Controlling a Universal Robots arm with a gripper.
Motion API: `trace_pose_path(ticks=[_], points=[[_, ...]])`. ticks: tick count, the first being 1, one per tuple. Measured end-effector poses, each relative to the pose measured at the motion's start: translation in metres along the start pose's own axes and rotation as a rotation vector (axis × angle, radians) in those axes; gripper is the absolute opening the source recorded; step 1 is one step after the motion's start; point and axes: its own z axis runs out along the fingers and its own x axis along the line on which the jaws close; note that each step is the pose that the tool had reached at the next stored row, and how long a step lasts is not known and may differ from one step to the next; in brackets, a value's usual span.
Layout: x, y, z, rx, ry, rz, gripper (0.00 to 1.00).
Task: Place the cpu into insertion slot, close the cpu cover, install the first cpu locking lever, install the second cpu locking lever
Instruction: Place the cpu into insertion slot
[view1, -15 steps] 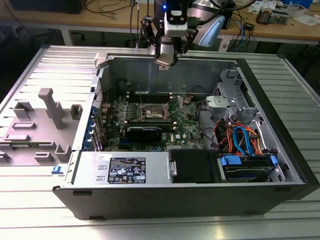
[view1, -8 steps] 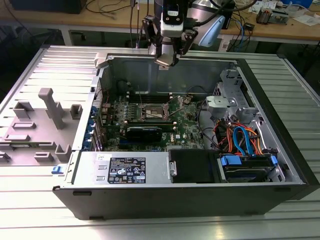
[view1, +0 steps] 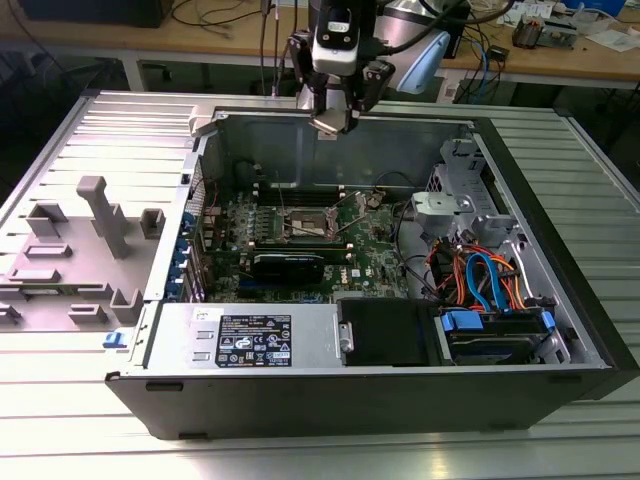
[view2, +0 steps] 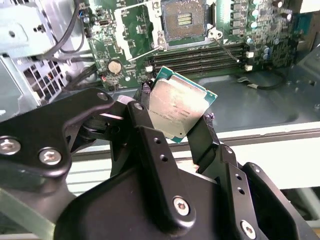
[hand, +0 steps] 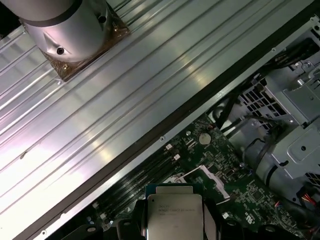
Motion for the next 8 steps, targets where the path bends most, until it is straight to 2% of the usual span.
trace_pose_path(ticks=[8], points=[[0.0000,-0.0001,0.0009,-0.0020,-0.0093,0.106,0.54]])
